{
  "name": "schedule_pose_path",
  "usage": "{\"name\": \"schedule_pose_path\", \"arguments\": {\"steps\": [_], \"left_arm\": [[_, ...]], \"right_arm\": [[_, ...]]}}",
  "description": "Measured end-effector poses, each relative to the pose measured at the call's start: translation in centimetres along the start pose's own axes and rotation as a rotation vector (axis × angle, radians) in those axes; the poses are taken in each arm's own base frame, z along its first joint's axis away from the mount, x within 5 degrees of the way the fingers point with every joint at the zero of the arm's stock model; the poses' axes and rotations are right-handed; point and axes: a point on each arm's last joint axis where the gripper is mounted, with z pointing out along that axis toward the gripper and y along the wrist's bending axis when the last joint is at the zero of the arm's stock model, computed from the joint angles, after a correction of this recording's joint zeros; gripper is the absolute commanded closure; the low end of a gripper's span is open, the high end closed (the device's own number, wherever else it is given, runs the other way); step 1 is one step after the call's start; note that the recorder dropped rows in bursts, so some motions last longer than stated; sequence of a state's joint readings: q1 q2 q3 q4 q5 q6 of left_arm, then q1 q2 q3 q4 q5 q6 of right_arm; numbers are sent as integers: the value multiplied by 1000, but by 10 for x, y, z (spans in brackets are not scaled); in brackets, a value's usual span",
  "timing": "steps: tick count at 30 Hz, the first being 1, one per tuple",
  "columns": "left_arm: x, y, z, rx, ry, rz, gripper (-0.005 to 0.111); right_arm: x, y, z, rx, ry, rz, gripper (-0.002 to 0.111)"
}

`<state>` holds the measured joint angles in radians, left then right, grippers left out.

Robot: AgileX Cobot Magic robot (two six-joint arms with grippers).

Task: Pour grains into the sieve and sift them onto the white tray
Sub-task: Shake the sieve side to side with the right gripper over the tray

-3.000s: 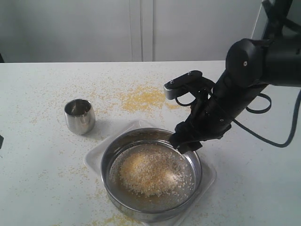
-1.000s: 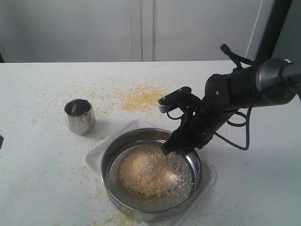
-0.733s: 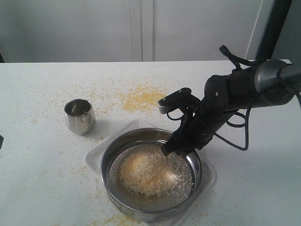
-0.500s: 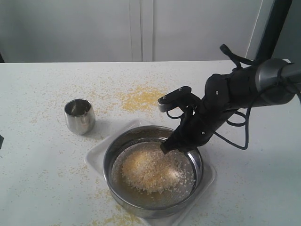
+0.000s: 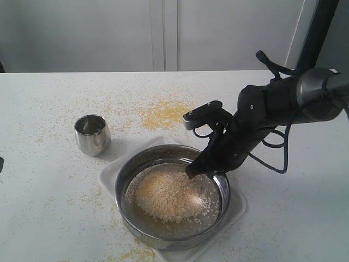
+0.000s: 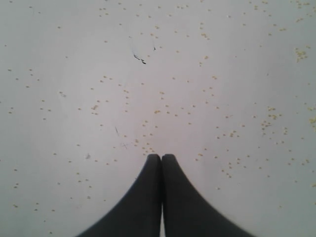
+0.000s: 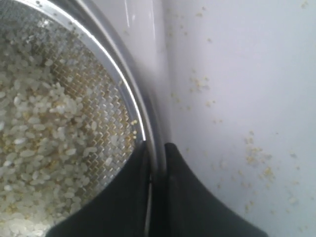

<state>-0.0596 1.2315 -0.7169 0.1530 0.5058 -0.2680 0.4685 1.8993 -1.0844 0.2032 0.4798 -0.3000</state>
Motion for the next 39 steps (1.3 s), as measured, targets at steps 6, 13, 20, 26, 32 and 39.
{"name": "schedule_pose_path", "arguments": {"steps": [6, 13, 20, 26, 32, 39], "left_arm": [[0, 0, 0, 0, 0, 0, 106], [0, 0, 0, 0, 0, 0, 106], [0, 0, 0, 0, 0, 0, 106], [0, 0, 0, 0, 0, 0, 106], [0, 0, 0, 0, 0, 0, 106], [0, 0, 0, 0, 0, 0, 106]], "right_arm": [[-1, 2, -14, -13, 3, 16, 108], [0, 6, -25, -41, 31, 36, 108], [-19, 10, -39, -94, 16, 73, 108], [-22, 2, -45, -116, 39, 109, 108], [-19, -7, -47, -117, 56, 125, 108], [-18, -6, -47, -129, 70, 113, 108]]}}
